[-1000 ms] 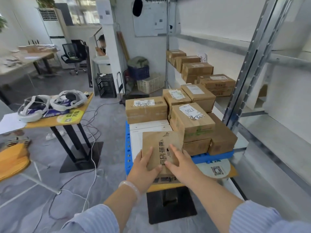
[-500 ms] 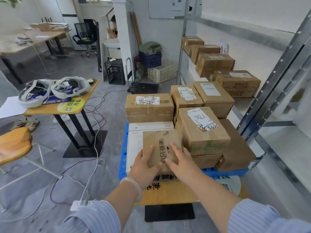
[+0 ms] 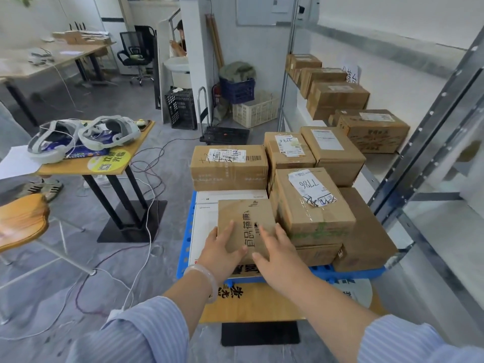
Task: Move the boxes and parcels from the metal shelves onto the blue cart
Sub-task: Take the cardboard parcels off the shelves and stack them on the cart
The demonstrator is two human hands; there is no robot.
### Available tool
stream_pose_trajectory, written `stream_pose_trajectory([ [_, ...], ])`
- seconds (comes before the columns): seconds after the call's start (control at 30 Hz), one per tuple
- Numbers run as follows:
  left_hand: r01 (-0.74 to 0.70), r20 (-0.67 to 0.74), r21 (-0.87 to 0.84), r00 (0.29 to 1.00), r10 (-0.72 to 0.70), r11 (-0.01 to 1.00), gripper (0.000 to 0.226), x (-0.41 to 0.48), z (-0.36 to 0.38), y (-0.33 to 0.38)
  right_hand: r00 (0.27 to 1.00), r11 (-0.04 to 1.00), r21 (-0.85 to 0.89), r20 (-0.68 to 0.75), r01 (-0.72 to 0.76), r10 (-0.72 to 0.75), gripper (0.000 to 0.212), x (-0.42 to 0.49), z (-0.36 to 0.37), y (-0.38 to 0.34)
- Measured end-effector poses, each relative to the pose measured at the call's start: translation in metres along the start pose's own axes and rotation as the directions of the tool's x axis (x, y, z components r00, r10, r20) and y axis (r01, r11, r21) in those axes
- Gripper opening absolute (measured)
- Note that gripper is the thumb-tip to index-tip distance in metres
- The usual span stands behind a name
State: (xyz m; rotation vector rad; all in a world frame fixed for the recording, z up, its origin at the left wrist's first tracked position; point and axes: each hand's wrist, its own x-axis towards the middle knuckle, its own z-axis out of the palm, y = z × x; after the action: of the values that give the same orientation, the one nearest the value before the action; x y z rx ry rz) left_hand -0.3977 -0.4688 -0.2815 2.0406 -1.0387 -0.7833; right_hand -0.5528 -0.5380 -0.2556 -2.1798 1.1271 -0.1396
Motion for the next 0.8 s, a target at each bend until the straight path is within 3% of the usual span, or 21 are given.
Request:
stream_pose_trajectory([
  [0.13,-0.007,-0.024,0.097,1.0,0.009,0.995,0.073,-0.006,-0.003,0.0,0.993,0.97,-0.216,-0.017,0.108,-0.114,0.074,-0.012,-0.003,-0.001],
  [0.3,-0.209,-0.079,0.338,0.965,0.248,0.918,0.066,-0.027,-0.002,-0.011,0.98,0.891,-0.415,0.01,0.187,-0.201,0.076,-0.013,0.012,0.003],
  [0.57,-0.208,0.049,0.529,0.975,0.215,0.823,0.069,-0.01,-0.003,-0.007,0.978,0.811,-0.551,0.042,0.195,-0.206,0.089,0.001,0.012,0.008],
  [0.8,-0.211,0.057,0.597,0.973,0.222,0.774,0.078,0.0,0.001,-0.01,0.974,0.81,-0.549,0.043,0.208,-0.221,0.093,0.008,0.01,0.011],
])
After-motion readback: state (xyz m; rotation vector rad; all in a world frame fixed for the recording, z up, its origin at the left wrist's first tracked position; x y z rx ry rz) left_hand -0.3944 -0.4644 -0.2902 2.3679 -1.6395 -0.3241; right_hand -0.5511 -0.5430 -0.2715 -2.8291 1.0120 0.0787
